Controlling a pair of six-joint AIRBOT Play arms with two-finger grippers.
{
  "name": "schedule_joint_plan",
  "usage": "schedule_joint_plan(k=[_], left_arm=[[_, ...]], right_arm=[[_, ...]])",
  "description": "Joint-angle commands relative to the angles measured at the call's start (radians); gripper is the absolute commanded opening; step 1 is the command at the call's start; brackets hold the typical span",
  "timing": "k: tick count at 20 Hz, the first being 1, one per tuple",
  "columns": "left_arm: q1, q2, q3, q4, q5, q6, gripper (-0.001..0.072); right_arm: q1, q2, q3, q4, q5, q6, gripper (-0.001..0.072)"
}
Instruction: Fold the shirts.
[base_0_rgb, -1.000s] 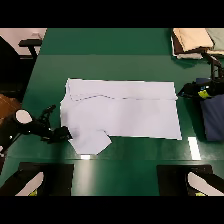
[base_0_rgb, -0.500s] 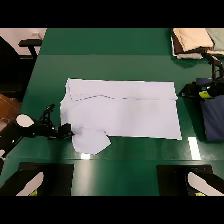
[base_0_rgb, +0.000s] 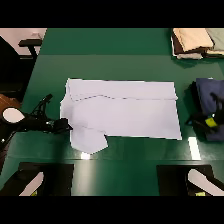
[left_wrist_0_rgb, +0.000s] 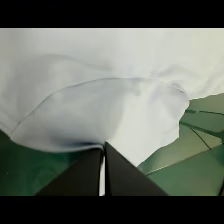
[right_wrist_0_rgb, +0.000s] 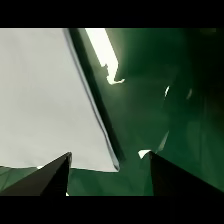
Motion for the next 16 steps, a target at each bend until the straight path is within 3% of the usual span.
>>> schedule_joint_plan(k=[1, 4, 7, 9, 10, 12, 16], left_arm=[[0.0, 0.008, 0.011, 0.002, 0.001, 0.0, 0.002], [0.0, 0.008, 0.011, -0.003, 0.014, 0.0, 0.002], [0.0, 0.008, 0.011, -0.003, 0.013, -0.001, 0.0021], [0.0, 0.008, 0.011, -0.002, -0.009, -0.001, 0.002], [0.0, 0.008, 0.011, 0.002, -0.046, 0.0, 0.0019], [0.0, 0.041, 0.011, 0.048, -0.12, -0.008, 0.0018], [0.0, 0.232, 0.011, 0.214, -0.273, -0.107, 0.0018]], right_arm=[[-0.12, -0.001, -0.162, 0.096, -0.029, -0.054, 0.0508], [-0.084, -0.001, -0.222, 0.163, -0.109, -0.068, 0.0495], [0.017, 0.0, -0.222, 0.188, -0.154, -0.068, 0.0417], [0.078, 0.0, -0.222, 0.183, -0.167, -0.069, 0.0109], [0.096, 0.0, -0.221, 0.183, -0.163, -0.073, 0.0015], [0.123, 0.002, -0.187, 0.148, -0.118, -0.074, 0.0015], [0.159, 0.102, -0.063, -0.005, 0.032, -0.068, 0.0015]])
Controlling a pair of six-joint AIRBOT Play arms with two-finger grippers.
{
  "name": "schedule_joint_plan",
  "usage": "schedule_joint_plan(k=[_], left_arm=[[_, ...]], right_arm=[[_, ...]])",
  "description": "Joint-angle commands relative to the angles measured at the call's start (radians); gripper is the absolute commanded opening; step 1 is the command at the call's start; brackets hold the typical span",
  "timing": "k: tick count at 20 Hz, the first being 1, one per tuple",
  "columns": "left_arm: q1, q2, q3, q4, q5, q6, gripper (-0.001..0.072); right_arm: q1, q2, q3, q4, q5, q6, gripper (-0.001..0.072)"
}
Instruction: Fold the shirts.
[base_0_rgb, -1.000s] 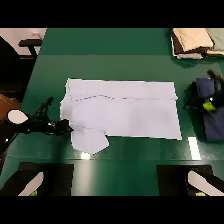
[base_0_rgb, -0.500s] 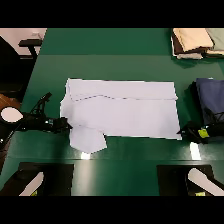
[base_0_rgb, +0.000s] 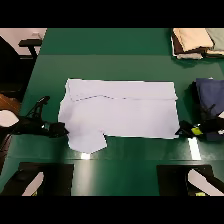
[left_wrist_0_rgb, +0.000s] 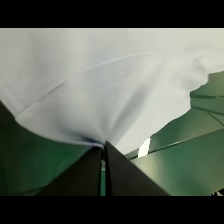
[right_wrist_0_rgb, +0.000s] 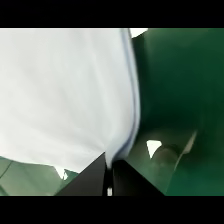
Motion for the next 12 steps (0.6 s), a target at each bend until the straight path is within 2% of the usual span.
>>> schedule_joint_plan(k=[1, 3, 5, 8, 12], left_arm=[[0.0, 0.139, 0.001, 0.092, -0.185, -0.057, 0.0019], [0.0, 0.186, 0.006, 0.044, -0.272, -0.071, 0.0019], [0.0, 0.18, 0.038, 0.038, -0.279, -0.099, 0.0019], [0.0, 0.112, 0.101, 0.043, -0.16, -0.077, 0.0018], [0.0, -0.14, 0.235, 0.048, 0.037, 0.041, 0.0019]], right_arm=[[0.029, 0.105, 0.084, -0.109, 0.16, 0.013, 0.0015], [0.027, 0.209, 0.105, -0.16, 0.234, 0.036, 0.0014], [0.04, 0.278, 0.128, -0.183, 0.249, 0.07, 0.0014], [0.118, 0.264, 0.193, -0.184, 0.183, 0.089, 0.0014], [0.201, 0.047, 0.369, -0.177, 0.063, 0.1, 0.0014]])
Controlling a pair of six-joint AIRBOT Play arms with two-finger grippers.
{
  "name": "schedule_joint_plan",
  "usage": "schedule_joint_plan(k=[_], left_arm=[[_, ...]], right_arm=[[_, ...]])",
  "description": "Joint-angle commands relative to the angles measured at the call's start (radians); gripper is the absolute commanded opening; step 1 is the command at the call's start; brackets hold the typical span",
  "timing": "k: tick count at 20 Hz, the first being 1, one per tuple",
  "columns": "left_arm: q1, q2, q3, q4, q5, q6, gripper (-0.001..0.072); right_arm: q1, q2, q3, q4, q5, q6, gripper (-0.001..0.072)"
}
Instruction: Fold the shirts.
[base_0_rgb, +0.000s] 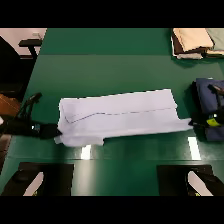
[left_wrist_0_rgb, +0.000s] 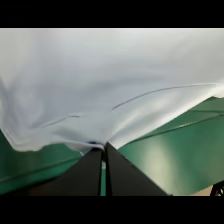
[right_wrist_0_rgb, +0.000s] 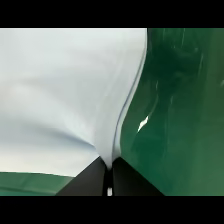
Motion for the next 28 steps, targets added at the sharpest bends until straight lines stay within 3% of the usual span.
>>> schedule_joint_plan(k=[1, 7, 12, 13, 14, 15, 20, 21, 22, 28], left_arm=[[0.001, -0.21, 0.119, 0.006, 0.175, 0.098, 0.0019], [0.001, -0.586, 0.332, 0.005, 0.37, 0.171, 0.0021], [0.001, -0.645, 0.368, 0.002, 0.487, 0.168, 0.0025], [0.001, -0.645, 0.37, 0.0, 0.488, 0.168, 0.0189], [0.001, -0.644, 0.37, -0.006, 0.489, 0.164, 0.0433], [0.001, -0.644, 0.37, -0.016, 0.485, 0.16, 0.0415], [0.001, -0.644, 0.417, -0.032, 0.366, 0.16, 0.0415], [0.001, -0.644, 0.417, -0.04, 0.357, 0.161, 0.031], [0.001, -0.645, 0.417, -0.052, 0.357, 0.162, 0.0051], [-0.082, -0.646, 0.417, -0.129, 0.431, 0.168, 0.0021]], right_arm=[[0.069, -0.173, 0.149, -0.003, -0.095, 0.014, 0.0014], [0.141, -0.549, 0.428, 0.003, -0.119, 0.014, 0.0015], [0.14, -0.729, 0.6, 0.111, -0.112, 0.009, 0.0019], [0.14, -0.75, 0.624, 0.13, -0.102, -0.008, 0.0104], [0.14, -0.762, 0.642, 0.131, -0.098, -0.012, 0.0336], [0.14, -0.763, 0.65, 0.129, -0.098, -0.037, 0.0485], [0.029, -0.716, 0.612, 0.131, -0.026, -0.113, 0.0511], [-0.009, -0.705, 0.58, 0.141, -0.025, -0.116, 0.0511], [-0.054, -0.7, 0.536, 0.184, -0.026, -0.135, 0.0511], [-0.2, -0.761, 0.354, 0.411, -0.04, -0.24, 0.0511]])
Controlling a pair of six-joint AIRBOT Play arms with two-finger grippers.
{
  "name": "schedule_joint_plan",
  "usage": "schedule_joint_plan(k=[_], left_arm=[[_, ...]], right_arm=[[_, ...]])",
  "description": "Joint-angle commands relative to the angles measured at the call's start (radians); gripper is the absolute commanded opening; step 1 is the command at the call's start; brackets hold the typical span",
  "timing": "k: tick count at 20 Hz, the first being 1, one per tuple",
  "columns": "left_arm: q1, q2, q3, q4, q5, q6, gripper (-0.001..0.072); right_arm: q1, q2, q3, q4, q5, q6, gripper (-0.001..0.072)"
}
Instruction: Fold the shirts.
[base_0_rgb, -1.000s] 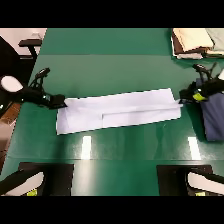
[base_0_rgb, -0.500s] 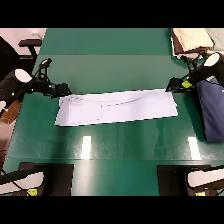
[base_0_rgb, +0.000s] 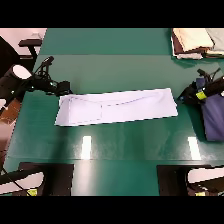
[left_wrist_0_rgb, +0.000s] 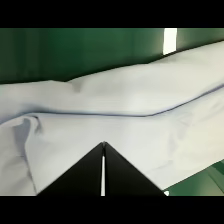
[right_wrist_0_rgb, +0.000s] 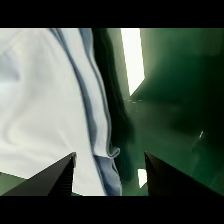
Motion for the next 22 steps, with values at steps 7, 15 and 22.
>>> schedule_joint_plan(k=[7, 15, 22], left_arm=[[-0.288, -0.066, 0.007, -0.037, 0.229, -0.106, 0.002], [-0.48, -0.362, 0.282, -0.041, 0.189, -0.111, 0.002], [-0.537, -0.485, 0.357, -0.063, 0.152, -0.111, 0.002]], right_arm=[[0.09, -0.101, -0.03, 0.217, -0.021, -0.116, 0.0141], [0.179, 0.108, 0.186, 0.22, 0.05, -0.058, 0.0014], [0.368, 0.271, 0.357, 0.22, 0.048, 0.014, 0.0014]])
